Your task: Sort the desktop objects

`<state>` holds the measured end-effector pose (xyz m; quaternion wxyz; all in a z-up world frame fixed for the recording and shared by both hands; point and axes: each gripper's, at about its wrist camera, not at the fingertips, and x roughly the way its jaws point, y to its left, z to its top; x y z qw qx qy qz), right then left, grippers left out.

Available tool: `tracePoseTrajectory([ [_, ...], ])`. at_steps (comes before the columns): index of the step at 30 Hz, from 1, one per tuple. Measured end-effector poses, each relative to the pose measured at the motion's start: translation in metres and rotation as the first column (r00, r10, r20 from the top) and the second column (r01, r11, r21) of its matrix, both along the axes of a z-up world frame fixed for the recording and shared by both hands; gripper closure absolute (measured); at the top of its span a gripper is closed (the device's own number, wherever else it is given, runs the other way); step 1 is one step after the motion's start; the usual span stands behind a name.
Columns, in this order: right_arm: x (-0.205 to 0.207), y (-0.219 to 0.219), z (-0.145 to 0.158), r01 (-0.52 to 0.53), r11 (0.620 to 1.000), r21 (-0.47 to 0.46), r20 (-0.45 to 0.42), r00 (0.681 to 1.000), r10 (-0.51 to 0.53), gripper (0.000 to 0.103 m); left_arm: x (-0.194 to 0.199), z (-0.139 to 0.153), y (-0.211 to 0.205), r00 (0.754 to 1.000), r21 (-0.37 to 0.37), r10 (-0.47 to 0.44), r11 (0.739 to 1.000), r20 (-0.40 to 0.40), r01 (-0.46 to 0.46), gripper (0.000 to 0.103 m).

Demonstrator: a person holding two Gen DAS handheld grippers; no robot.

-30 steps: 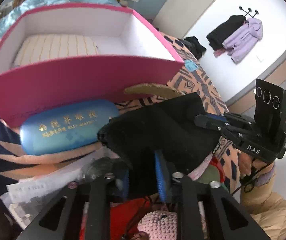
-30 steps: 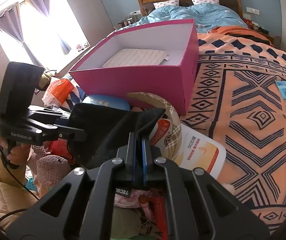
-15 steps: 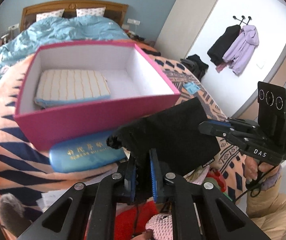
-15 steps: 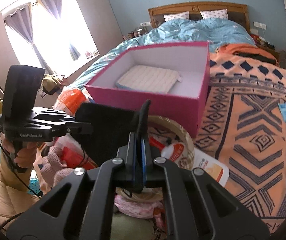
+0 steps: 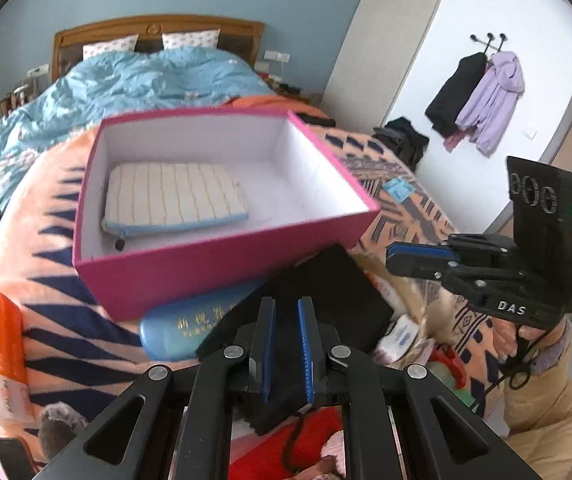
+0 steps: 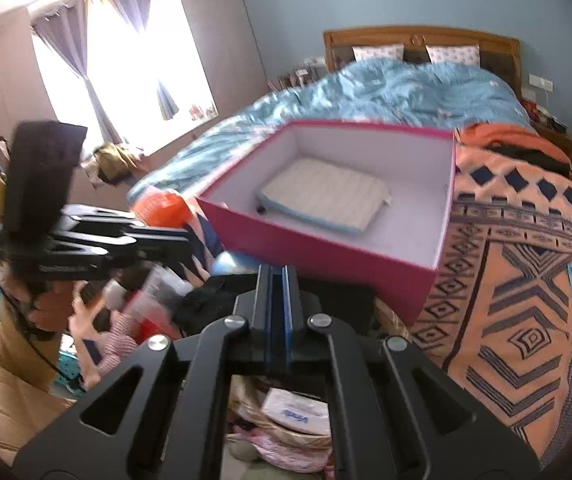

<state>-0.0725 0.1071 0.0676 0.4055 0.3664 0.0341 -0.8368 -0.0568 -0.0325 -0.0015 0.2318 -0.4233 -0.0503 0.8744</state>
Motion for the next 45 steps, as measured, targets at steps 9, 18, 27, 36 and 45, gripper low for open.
tracePoseTrajectory([
  [9,-0.026,0.005,-0.048,0.060,0.989,0.138,0.136,0.988,-0.079,0.046,0.002,-0.029,-0.007,0.996,-0.099,0.031,0.995,0.079,-0.023,0.062],
  [18,-0.034,-0.022,-0.064,0.024,0.983,0.182,0.142,0.989,-0.051,0.049,0.003,-0.044,-0.004,0.991,-0.119,0.029,0.993,0.131,-0.013,0.053],
  [27,-0.015,-0.001,-0.040,0.044,0.992,0.116,0.009,0.999,-0.045,0.099,0.001,-0.050,-0.005,0.988,-0.100,0.027,0.995,0.149,-0.012,0.045],
  [36,-0.006,0.033,-0.024,0.111,0.993,0.035,-0.009,0.994,-0.111,0.099,-0.004,-0.051,0.015,0.986,-0.098,-0.023,0.994,0.163,0.039,0.034],
  [45,-0.006,0.070,-0.041,0.200,0.980,-0.018,0.060,0.978,-0.199,0.099,-0.011,-0.049,0.043,0.970,-0.049,-0.146,0.986,0.193,0.158,0.033],
])
